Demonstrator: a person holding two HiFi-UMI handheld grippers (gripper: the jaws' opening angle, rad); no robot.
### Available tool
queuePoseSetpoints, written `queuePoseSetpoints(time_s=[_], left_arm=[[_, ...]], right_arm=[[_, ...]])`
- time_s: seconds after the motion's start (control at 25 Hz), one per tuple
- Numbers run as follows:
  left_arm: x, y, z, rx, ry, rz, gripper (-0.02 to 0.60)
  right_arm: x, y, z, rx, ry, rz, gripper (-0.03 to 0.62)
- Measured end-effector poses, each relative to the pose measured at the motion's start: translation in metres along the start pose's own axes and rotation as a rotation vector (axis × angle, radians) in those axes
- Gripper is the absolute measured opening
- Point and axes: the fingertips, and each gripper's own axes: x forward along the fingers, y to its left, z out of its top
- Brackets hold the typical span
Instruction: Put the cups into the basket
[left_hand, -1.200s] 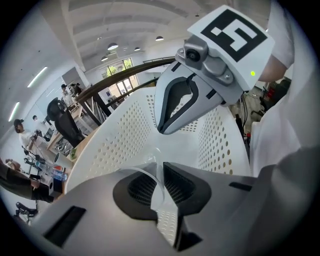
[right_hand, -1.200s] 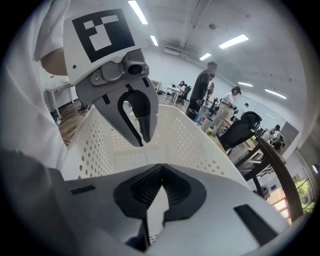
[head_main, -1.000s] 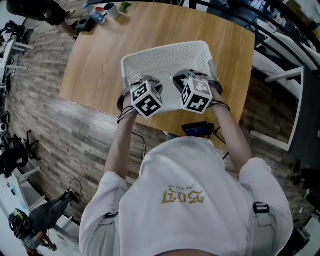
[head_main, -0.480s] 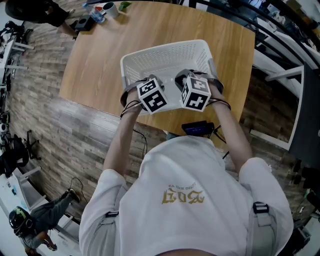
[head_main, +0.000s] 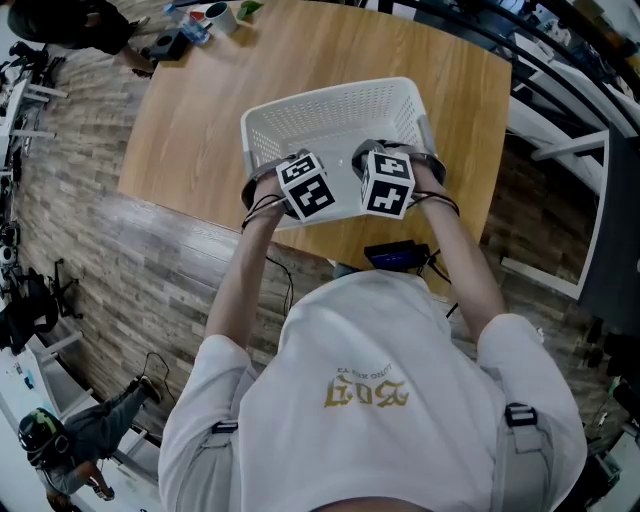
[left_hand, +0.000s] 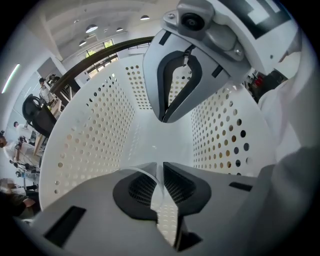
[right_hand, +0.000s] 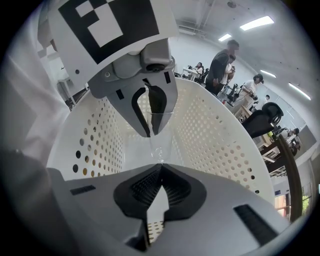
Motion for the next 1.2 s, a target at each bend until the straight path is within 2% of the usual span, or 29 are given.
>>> queuePoseSetpoints(time_s=[0.4, 0.68, 0.92, 1.2], left_arm=[[0.017, -0.002, -0.013, 0.057, 0.101, -0.013, 0.043], [0.026, -0.005, -0.016, 0.103, 0.141, -0.038, 0.043], [0.035, -0.006, -0.023, 0.134, 0.184, -0.047, 0.043], [0.041, -0.007, -0.028, 0.157, 0.217, -0.055, 0.043]], right_arm=[[0.009, -0.001, -0.007, 0.003, 0.031, 0.024, 0.011], [0.019, 0.003, -0.009, 0.000, 0.060, 0.047, 0.011], [0.019, 0.006, -0.004, 0.073, 0.005, 0.083, 0.011], [0.022, 0.006, -0.010, 0.069, 0.032, 0.075, 0.011]])
